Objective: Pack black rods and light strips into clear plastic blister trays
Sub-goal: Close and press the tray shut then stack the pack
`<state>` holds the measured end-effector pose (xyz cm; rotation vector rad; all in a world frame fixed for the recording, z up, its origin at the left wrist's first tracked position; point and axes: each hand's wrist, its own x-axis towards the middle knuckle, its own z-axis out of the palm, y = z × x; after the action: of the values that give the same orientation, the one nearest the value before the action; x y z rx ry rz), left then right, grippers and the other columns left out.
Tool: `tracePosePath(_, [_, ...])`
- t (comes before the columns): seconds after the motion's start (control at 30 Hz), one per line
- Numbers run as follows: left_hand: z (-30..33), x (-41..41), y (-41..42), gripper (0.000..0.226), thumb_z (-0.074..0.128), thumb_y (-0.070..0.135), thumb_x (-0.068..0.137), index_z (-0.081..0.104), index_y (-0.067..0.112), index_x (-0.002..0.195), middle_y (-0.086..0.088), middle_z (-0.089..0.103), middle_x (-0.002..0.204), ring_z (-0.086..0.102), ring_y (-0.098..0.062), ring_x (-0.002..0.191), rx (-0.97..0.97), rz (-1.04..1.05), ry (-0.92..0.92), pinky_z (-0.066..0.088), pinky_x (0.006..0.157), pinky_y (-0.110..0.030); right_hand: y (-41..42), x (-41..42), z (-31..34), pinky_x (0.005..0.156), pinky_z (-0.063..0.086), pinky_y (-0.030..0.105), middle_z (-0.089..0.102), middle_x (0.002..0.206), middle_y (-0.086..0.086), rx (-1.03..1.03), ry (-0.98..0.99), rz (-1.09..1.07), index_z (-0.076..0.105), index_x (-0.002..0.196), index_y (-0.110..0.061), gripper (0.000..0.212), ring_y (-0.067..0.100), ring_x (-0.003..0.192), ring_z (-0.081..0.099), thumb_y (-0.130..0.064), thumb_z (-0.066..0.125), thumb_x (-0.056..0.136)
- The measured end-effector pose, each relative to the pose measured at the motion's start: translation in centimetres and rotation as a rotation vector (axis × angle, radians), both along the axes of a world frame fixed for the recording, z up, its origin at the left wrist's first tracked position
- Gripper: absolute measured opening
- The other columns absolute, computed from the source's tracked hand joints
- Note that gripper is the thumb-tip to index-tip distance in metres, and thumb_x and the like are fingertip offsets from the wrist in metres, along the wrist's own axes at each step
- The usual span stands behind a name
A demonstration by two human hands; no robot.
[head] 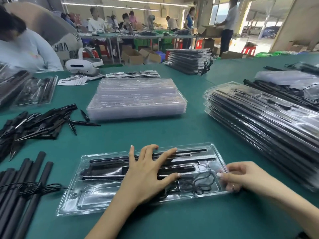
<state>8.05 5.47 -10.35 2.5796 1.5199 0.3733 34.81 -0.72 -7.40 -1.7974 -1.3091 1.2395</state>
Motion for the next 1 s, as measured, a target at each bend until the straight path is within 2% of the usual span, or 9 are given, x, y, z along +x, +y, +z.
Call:
tracePosePath(0.07, [0.1, -0.3, 0.0, 0.070, 0.010, 0.090, 0.068, -0.008, 0.070, 0.133, 0.006, 0.006, 0.155, -0.010, -0.005, 0.144, -0.022, -0.081, -0.002, -0.021, 0.111, -0.055, -0.4, -0.3, -0.6, 0.065, 0.046, 0.021, 0.068, 0.083, 0.009, 0.121, -0.413, 0.029, 0.070, 0.091, -0.017, 0.019, 0.014, 0.069, 0.060, -0.033, 0.073, 0.080])
tracePosePath(0.17, [0.2, -0.9, -0.1, 0.082, 0.038, 0.090, 0.065, 0.001, 0.069, 0.135, 0.013, -0.011, 0.158, -0.022, -0.001, 0.142, -0.081, -0.318, -0.052, -0.022, 0.111, -0.055, -1.2, -1.2, -1.7, 0.090, 0.046, 0.035, 0.049, 0.111, 0.000, 0.509, -0.845, -0.014, 0.049, 0.136, -0.020, 0.063, 0.020, 0.100, 0.050, -0.041, 0.071, 0.080])
tracePosePath(0.23, [0.4, -1.2, -0.2, 0.088, 0.051, 0.086, 0.063, 0.006, 0.068, 0.136, 0.018, -0.008, 0.158, -0.017, 0.004, 0.142, -0.103, -0.422, -0.012, -0.022, 0.112, -0.051, -1.8, -1.9, -1.3, 0.087, 0.044, 0.034, 0.051, 0.112, -0.009, 0.682, -0.798, 0.169, 0.050, 0.134, -0.032, 0.065, 0.014, 0.102, 0.048, -0.061, 0.063, 0.077])
tracePosePath(0.3, [0.4, -1.2, -0.2, 0.081, 0.054, 0.081, 0.067, 0.013, 0.068, 0.136, 0.020, 0.000, 0.158, -0.014, 0.007, 0.141, -0.106, -0.445, 0.006, -0.020, 0.113, -0.051, -2.2, -2.4, -1.1, 0.085, 0.038, 0.024, 0.054, 0.108, -0.021, 0.742, -0.812, 0.417, 0.057, 0.118, -0.046, 0.046, -0.001, 0.100, 0.049, -0.068, 0.056, 0.077])
tracePosePath(0.47, [0.7, -1.2, -0.1, 0.072, 0.054, 0.078, 0.071, 0.022, 0.066, 0.134, 0.022, 0.005, 0.157, -0.011, 0.008, 0.141, -0.136, -0.448, -0.026, -0.020, 0.114, -0.048, -1.4, -2.5, -0.2, 0.078, 0.044, 0.030, 0.060, 0.090, -0.021, 0.737, -0.696, 0.531, 0.073, 0.092, -0.040, 0.013, -0.002, 0.082, 0.058, -0.038, 0.075, 0.079])
tracePosePath(0.6, [1.1, -1.2, -0.1, 0.065, 0.057, 0.074, 0.073, 0.030, 0.065, 0.132, 0.024, 0.013, 0.155, -0.005, 0.013, 0.140, -0.208, -0.442, -0.091, -0.017, 0.115, -0.048, -1.0, -2.7, 0.0, 0.078, 0.041, 0.028, 0.063, 0.084, -0.012, 1.108, -1.069, 0.647, 0.072, 0.089, -0.029, 0.020, 0.012, 0.071, 0.059, -0.025, 0.052, 0.092])
tracePosePath(0.67, [1.2, -1.2, -0.1, 0.058, 0.056, 0.071, 0.077, 0.034, 0.064, 0.131, 0.024, 0.017, 0.154, -0.001, 0.015, 0.139, -0.222, -0.434, -0.119, -0.015, 0.116, -0.049, -1.5, -2.9, -0.4, 0.081, 0.043, 0.031, 0.065, 0.087, -0.006, 1.306, -1.156, 0.674, 0.069, 0.091, -0.022, 0.026, 0.017, 0.072, 0.058, -0.011, 0.046, 0.095])
tracePosePath(0.8, [1.4, -1.3, -0.2, 0.059, 0.058, 0.070, 0.076, 0.036, 0.062, 0.130, 0.023, 0.018, 0.155, 0.000, 0.014, 0.140, -0.235, -0.441, -0.142, -0.015, 0.116, -0.050, -1.9, -3.4, -1.3, 0.083, 0.044, 0.033, 0.070, 0.100, -0.002, 1.517, -1.207, 0.648, 0.067, 0.082, -0.021, 0.019, 0.017, 0.083, 0.064, -0.016, 0.054, 0.095])
tracePosePath(1.0, [1.9, -1.3, -0.5, 0.041, 0.067, 0.045, 0.080, 0.056, 0.052, 0.119, 0.026, 0.035, 0.147, 0.008, 0.014, 0.140, -0.328, -0.445, -0.261, -0.012, 0.114, -0.058, -2.5, -3.4, -2.7, 0.092, 0.041, 0.036, 0.057, 0.133, 0.001, 1.485, -1.201, 0.531, 0.071, 0.088, -0.020, 0.025, 0.014, 0.109, 0.055, -0.017, 0.049, 0.099])
